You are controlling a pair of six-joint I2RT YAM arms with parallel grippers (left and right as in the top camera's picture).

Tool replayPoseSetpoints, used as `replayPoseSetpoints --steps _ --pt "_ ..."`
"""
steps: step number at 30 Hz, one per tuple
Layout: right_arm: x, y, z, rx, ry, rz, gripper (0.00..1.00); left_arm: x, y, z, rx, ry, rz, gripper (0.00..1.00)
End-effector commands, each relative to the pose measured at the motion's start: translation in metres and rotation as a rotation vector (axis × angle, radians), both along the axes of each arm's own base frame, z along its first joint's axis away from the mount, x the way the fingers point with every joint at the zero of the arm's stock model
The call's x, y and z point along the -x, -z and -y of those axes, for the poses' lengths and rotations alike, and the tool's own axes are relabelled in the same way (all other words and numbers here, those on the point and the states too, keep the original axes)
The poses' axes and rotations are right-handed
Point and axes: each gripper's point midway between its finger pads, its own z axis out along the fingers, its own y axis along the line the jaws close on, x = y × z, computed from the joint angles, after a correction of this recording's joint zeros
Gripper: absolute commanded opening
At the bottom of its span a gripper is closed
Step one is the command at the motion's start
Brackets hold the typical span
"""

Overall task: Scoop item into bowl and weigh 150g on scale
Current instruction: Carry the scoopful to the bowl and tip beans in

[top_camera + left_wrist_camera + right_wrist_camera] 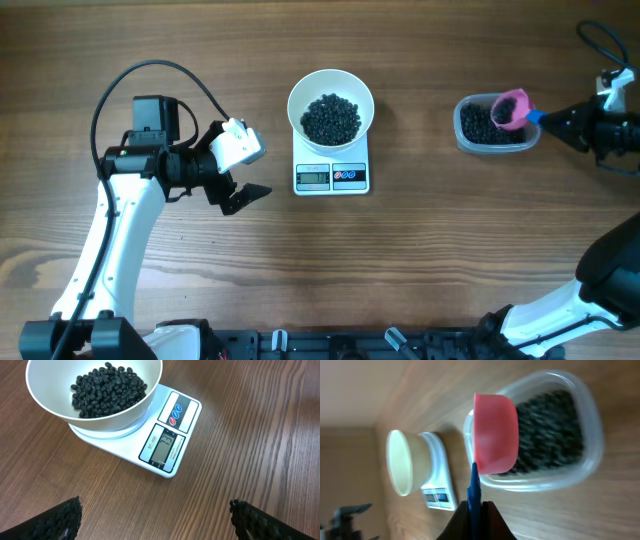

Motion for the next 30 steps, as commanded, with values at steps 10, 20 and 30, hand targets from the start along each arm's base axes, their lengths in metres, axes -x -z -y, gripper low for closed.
replayPoseSetpoints --steps 10,20,30 --pt "-0.023 -0.047 -0.094 -0.311 -0.233 0.232 0.04 -0.001 -0.001 0.000 0.006 -0.005 -0.003 1.00" --pt "-0.045 -0.056 -0.212 -0.321 -0.417 0.161 0.04 -0.001 -0.001 0.000 0.006 -0.005 -0.003 1.00" --pt "-0.047 -0.041 -0.278 0.149 -0.510 0.129 0.04 -0.001 -0.001 0.000 0.006 -0.005 -0.003 1.00"
